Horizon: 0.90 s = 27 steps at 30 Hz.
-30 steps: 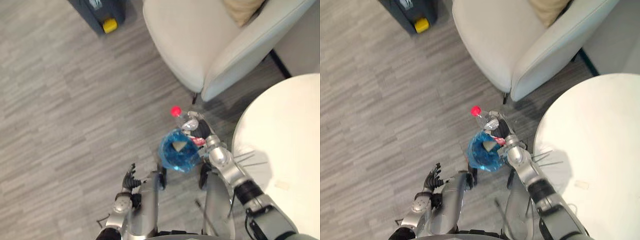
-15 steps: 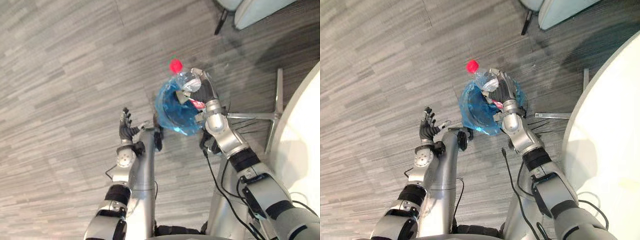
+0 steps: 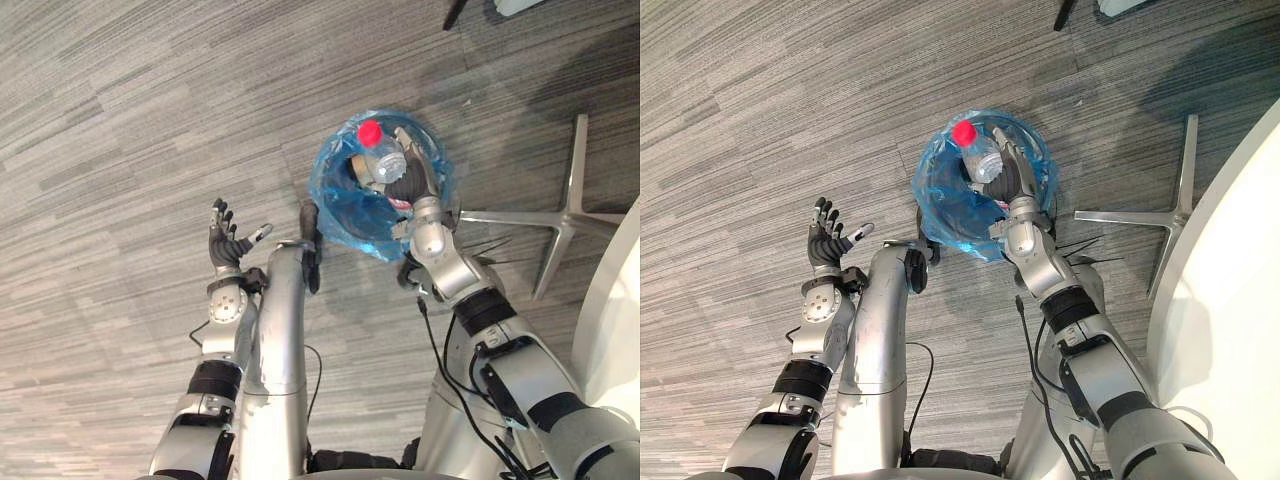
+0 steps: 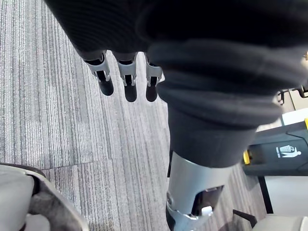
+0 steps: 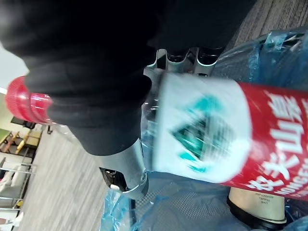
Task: Gather rubbish on tea table into small bin, then transfer packed bag to large trash can.
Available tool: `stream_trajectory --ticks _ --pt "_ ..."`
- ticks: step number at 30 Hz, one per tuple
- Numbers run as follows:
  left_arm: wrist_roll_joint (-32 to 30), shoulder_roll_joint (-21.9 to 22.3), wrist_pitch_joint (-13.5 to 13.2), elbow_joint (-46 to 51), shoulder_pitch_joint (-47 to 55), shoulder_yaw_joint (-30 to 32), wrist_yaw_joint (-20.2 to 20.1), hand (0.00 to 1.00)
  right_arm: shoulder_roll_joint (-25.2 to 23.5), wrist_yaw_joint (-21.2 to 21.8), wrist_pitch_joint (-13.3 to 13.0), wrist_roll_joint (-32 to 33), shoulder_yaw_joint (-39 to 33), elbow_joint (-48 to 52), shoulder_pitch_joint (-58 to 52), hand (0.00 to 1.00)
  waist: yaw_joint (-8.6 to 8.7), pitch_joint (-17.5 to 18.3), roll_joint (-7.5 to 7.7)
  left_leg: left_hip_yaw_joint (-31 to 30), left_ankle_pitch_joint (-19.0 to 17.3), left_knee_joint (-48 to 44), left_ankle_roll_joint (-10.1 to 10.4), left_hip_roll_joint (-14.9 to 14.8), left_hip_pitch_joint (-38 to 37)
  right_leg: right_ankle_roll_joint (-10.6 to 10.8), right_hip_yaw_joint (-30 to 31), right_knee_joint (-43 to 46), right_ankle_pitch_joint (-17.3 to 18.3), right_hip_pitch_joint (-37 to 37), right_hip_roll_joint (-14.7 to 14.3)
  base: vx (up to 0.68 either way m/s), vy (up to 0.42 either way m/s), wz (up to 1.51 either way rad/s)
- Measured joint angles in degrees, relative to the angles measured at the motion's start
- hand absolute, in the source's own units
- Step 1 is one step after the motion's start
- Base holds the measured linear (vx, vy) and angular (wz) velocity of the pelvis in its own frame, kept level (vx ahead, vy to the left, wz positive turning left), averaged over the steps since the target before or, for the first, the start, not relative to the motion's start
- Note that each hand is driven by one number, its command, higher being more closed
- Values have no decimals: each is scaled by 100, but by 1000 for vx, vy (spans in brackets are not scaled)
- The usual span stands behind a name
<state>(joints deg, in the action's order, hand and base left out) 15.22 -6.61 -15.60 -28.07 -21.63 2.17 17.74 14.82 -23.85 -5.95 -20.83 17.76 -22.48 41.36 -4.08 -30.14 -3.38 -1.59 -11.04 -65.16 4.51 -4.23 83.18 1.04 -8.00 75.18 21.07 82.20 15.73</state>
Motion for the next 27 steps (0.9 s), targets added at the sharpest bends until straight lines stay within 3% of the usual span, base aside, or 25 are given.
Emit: stream_trajectory --ticks 7,11,13,17,26,27 --pt "-170 -80 78 -127 10 80 -10 0 -163 -92 -156 -476 6 1303 -1056 0 19 63 248 -94 9 91 33 -93 -268 -4 -127 -164 0 -337 -108 1 7 -4" --pt "-248 -104 164 -257 87 115 -25 0 -338 -59 -268 -832 24 1505 -1632 0 14 185 467 -58 22 280 47 -169 -524 -4 -146 -354 -1 -591 -187 -3 12 -3" --pt "-251 -94 173 -338 115 112 -27 0 -361 30 -268 -1030 36 1485 -1815 0 24 210 501 -45 24 357 49 -186 -644 -4 -169 -435 -1 -728 -194 6 15 2" --pt "-254 -89 176 -343 237 98 -24 0 -444 167 -241 -1652 150 783 -1932 0 10 288 614 49 41 529 60 -250 -797 -9 -184 -637 -7 -901 -214 22 36 2" --pt "-251 -156 156 -348 130 75 -16 0 -599 376 37 -2269 540 -1333 -1030 0 -2 290 613 46 78 662 50 -193 -582 -13 -197 -701 -10 -676 -185 27 33 3" --pt "-250 -182 151 -357 76 75 -16 0 -590 416 95 -2269 558 -1574 -873 100 -12 290 613 37 102 675 70 -176 -485 -13 -198 -683 -10 -572 -174 10 15 8"
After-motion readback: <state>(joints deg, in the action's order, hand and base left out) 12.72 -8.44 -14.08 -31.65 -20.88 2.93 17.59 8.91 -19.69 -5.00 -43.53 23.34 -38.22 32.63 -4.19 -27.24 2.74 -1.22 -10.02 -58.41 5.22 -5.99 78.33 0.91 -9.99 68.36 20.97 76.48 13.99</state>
